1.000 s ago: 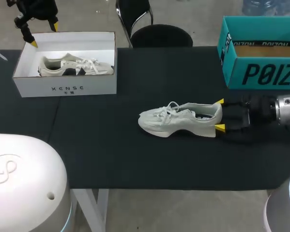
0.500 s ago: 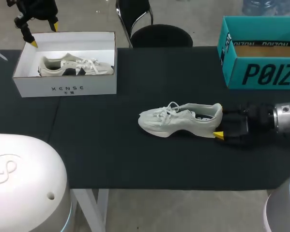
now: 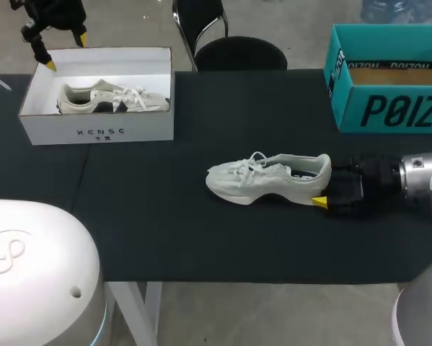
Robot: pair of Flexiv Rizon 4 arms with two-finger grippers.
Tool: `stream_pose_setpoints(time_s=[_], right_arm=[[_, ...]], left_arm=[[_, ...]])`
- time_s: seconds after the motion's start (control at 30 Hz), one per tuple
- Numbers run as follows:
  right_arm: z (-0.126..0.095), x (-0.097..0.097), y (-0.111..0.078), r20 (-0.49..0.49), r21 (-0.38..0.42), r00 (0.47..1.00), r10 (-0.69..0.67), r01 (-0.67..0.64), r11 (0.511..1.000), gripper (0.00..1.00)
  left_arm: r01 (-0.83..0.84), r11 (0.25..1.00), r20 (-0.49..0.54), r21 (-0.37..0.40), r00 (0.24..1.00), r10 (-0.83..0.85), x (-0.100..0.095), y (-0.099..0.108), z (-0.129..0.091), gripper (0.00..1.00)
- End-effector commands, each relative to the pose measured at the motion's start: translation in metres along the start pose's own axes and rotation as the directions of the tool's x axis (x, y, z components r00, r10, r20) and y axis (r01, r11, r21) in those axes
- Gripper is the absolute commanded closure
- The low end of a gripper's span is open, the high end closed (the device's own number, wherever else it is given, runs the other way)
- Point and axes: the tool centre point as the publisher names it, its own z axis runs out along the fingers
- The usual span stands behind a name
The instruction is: Take the shoe out of the shoebox, open the shoe tongue, remove and reinsert the insole, then place the shoe into the shoebox
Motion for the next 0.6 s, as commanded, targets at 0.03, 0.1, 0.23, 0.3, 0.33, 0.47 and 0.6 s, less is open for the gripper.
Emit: stream_pose_setpoints(time_s=[0.03,0.1,0.23,0.3,0.33,0.47,0.6], right_arm=[[0.0043,-0.0015,-0.0038,-0.014,0.009,1.000,0.015,-0.015,1.000,0.00],[0.0057,0.0001,-0.0041,-0.022,0.018,0.999,0.025,-0.024,1.000,0.38],[0.0062,0.0019,-0.0058,-0.019,0.030,0.999,0.042,-0.041,0.999,1.00],[0.0062,0.0019,-0.0058,-0.019,0.030,0.999,0.042,-0.041,0.999,1.00],[0.0062,0.0019,-0.0058,-0.019,0.030,0.999,0.042,-0.041,0.999,1.00],[0.0062,0.0019,-0.0058,-0.019,0.030,0.999,0.042,-0.041,0.999,1.00],[0.0062,0.0019,-0.0058,-0.019,0.030,0.999,0.042,-0.041,0.999,1.00]], left_arm=[[0.000,1.000,0.000,-0.002,1.000,0.000,0.0007,-0.0004,-0.0003,0.00],[0.000,1.000,0.000,-0.002,1.000,0.000,0.0007,-0.0004,-0.0003,0.00],[0.000,1.000,0.000,-0.002,1.000,0.000,0.0007,-0.0004,-0.0003,0.00],[0.000,1.000,0.000,-0.002,1.000,0.000,0.0007,-0.0004,-0.0003,0.00],[0.000,1.000,0.000,-0.002,1.000,0.000,0.0007,-0.0004,-0.0003,0.00],[0.000,1.000,0.000,-0.002,1.000,0.000,0.0007,-0.0004,-0.0003,0.00],[0.000,1.000,0.000,-0.002,1.000,0.000,0.0007,-0.0004,-0.0003,0.00]])
